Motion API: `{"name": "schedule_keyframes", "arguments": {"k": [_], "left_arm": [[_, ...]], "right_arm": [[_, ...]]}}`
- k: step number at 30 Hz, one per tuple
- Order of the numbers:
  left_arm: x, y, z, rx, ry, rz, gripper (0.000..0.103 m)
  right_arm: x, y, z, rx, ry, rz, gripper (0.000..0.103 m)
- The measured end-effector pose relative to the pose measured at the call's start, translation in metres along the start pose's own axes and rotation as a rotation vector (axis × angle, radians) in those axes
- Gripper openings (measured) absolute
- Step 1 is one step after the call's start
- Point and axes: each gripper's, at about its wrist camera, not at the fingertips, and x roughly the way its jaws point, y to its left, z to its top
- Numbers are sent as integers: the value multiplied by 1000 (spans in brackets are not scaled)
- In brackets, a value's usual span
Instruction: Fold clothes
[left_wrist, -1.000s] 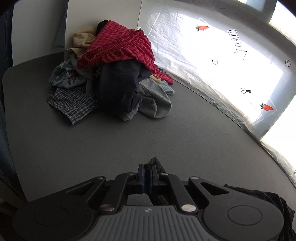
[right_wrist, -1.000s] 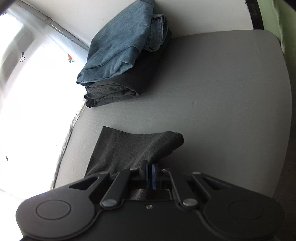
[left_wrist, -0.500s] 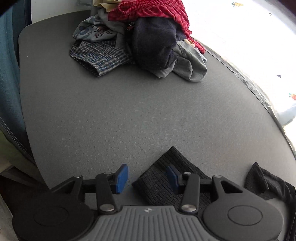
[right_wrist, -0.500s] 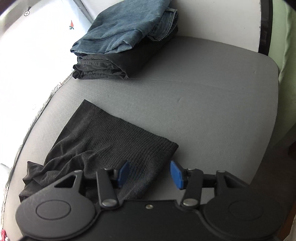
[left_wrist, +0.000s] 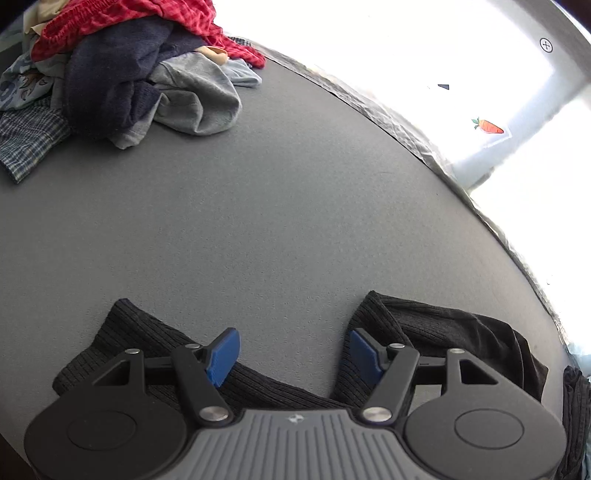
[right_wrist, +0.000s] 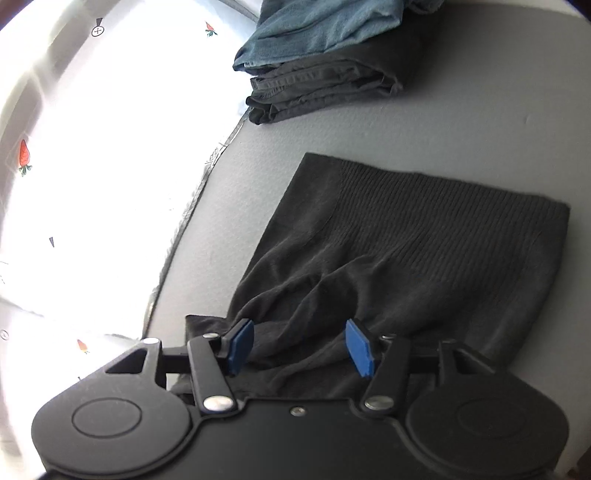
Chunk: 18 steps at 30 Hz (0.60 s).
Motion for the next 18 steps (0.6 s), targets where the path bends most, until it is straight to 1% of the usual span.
{"name": "schedule_keyframes", "arguments": {"k": [1, 3, 4, 5, 6, 8, 10, 13, 17, 18], "left_arm": [[7, -8, 0, 23, 13, -1, 67], [20, -21, 0, 58, 42, 7, 70], [26, -25, 0, 77, 55, 5, 70], [31, -29, 1, 96, 65, 0, 70], [37, -33, 2, 109, 72, -1, 70], [49, -37, 7, 105, 90, -10, 70], [60, -40, 13, 86, 113, -36, 71], [75, -45, 20, 67, 146, -49, 71], [91, -49, 25, 58, 202, -70, 72], [93, -50, 25, 59, 209, -73, 73]], "right_arm": [[11, 2, -7, 62, 27, 39, 54], [33, 7, -21, 165, 74, 82, 51], [43, 9, -27, 203, 97, 97, 48], [57, 12, -36, 265, 132, 128, 47], [70, 15, -44, 322, 162, 157, 46], [94, 22, -57, 414, 206, 187, 44], [117, 32, -65, 455, 241, 196, 43], [157, 49, -77, 521, 305, 201, 43], [188, 70, -85, 539, 356, 133, 43], [192, 74, -87, 537, 364, 129, 43]]}}
